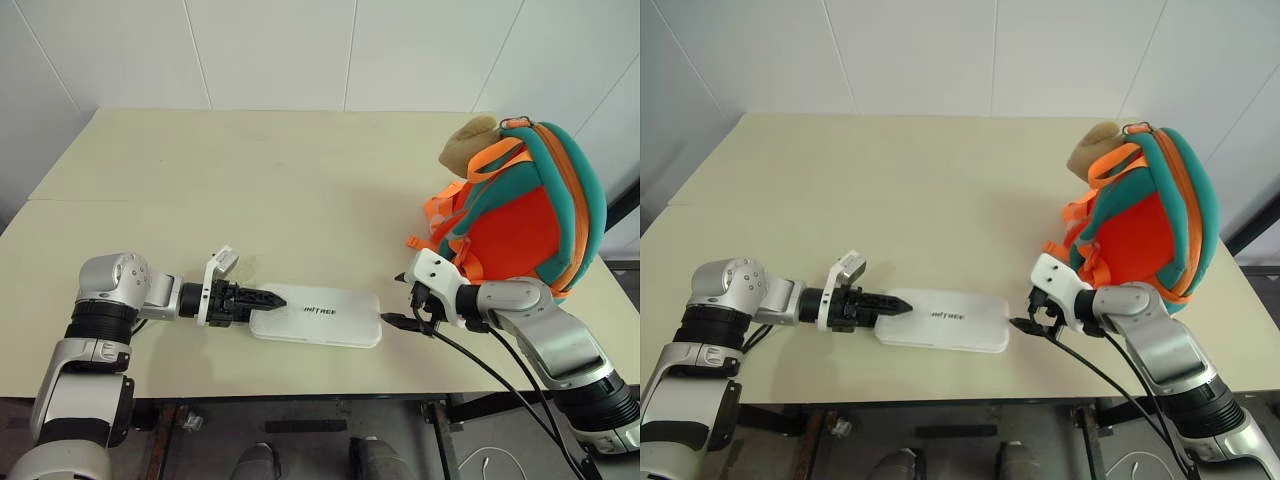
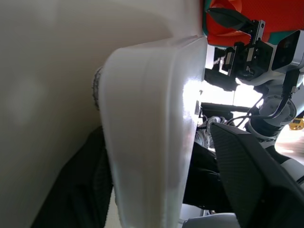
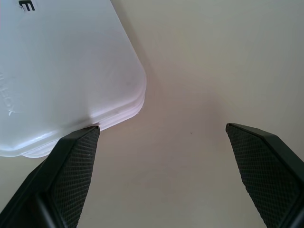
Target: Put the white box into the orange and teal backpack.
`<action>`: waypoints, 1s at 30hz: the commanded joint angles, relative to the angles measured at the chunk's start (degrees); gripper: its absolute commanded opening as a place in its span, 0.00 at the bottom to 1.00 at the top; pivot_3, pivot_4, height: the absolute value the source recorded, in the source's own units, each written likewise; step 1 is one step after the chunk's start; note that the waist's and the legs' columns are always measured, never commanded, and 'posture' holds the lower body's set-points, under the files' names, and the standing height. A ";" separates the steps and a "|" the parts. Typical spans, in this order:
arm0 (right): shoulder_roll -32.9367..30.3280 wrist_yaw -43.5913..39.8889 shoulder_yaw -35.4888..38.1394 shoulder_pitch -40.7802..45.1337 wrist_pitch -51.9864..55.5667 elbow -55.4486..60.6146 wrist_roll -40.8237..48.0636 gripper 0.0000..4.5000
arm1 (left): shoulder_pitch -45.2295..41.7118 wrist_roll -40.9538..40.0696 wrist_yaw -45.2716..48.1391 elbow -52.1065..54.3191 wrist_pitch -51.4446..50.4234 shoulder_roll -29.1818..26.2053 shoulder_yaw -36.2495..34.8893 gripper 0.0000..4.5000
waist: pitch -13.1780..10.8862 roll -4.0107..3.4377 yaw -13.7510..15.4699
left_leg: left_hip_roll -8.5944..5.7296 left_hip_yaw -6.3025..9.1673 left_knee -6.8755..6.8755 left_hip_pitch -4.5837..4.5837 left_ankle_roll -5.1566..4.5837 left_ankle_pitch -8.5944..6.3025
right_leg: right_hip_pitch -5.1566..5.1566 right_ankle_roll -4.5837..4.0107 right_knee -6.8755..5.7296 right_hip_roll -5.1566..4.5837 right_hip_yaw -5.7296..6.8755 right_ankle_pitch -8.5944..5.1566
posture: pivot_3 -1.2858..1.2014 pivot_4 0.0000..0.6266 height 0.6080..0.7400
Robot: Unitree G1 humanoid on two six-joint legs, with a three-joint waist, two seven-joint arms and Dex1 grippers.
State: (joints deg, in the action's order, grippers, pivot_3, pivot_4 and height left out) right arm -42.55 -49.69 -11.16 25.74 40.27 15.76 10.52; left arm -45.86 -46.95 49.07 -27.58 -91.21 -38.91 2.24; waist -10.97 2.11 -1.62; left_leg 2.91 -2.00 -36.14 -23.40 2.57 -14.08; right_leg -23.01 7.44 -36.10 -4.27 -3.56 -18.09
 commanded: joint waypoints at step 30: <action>13.56 29.72 32.07 -3.75 12.94 11.95 15.30 1.00 | -1.98 -2.40 1.96 5.00 0.55 -0.88 -15.94 0.28 | 0.00 0.00 -0.06 | 0.00 0.02 0.10 0.02 0.00 0.00 | 0.04 -0.01 0.07 -0.03 0.01 0.00 | 0.52 0.24 1.00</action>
State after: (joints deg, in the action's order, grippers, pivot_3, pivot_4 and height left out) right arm -29.46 -22.25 20.50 20.24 55.70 27.84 26.60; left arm -46.50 -48.01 50.95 -23.38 -90.25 -40.07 -11.44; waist -10.97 2.11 -1.68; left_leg 2.92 -1.98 -36.04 -23.39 2.57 -14.08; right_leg -22.98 7.43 -36.03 -4.30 -3.55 -18.09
